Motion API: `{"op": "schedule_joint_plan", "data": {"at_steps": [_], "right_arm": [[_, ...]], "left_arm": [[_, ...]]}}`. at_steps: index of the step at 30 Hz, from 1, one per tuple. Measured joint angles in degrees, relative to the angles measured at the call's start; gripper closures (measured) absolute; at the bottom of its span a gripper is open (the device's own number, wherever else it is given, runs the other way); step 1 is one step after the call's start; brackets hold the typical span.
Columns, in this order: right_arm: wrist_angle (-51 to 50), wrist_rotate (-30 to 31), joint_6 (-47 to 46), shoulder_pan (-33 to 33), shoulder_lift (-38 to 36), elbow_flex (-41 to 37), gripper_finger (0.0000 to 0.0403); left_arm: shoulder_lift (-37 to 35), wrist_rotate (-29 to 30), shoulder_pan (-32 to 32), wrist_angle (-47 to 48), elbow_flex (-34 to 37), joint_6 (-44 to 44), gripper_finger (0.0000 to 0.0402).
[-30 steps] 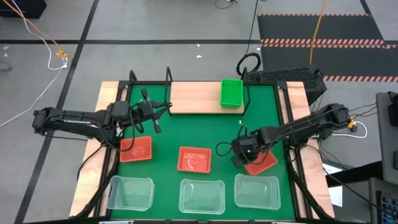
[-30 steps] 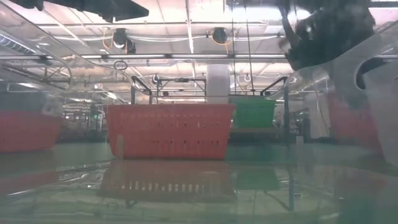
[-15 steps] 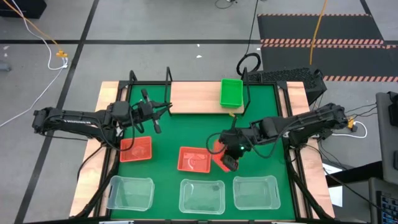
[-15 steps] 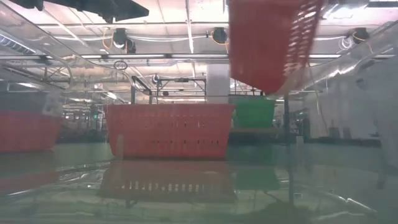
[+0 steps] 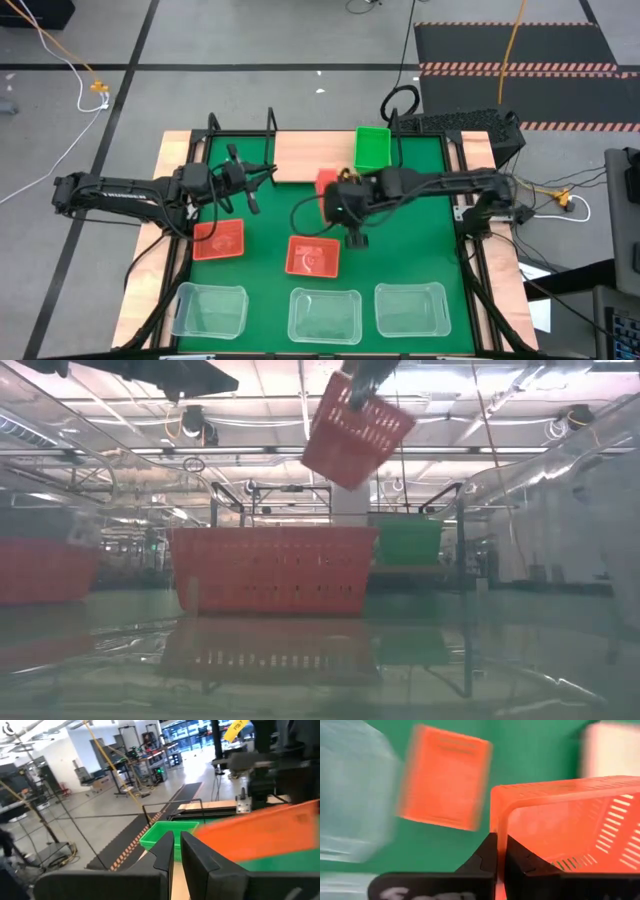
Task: Stack baskets on shelf by color
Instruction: Put the right orange bin on the shelf
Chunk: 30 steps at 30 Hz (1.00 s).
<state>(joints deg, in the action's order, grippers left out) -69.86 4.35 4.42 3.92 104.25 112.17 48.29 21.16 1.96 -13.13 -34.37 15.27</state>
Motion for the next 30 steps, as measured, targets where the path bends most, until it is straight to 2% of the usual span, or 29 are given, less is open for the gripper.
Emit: {"op": "schedule_joint_plan", "data": {"at_steps": [3,11,20,30], "right_arm": [[0.5,8.2,8.7,-2.6,2.9,3.8,0.0402],[9.7,8.4,17.0,-13.0,7.4,4.5,0.0402],[12.5,7.9,14.6,-20.8,12.7,4.5,0.0402],[10.3,7.6,11.3,-22.3,18.5,4.4,0.0403]], "left_arm": [[0.0,0.5,0.0,1.0,0.0,-1.1,0.0364],[0.0,1.9,0.0,4.2,0.0,-2.6,0.0364],[0.0,3.0,0.2,4.9,0.0,-2.3,0.0364],[0.0,3.7,1.0,6.1,0.0,-2.5,0.0364]]}}
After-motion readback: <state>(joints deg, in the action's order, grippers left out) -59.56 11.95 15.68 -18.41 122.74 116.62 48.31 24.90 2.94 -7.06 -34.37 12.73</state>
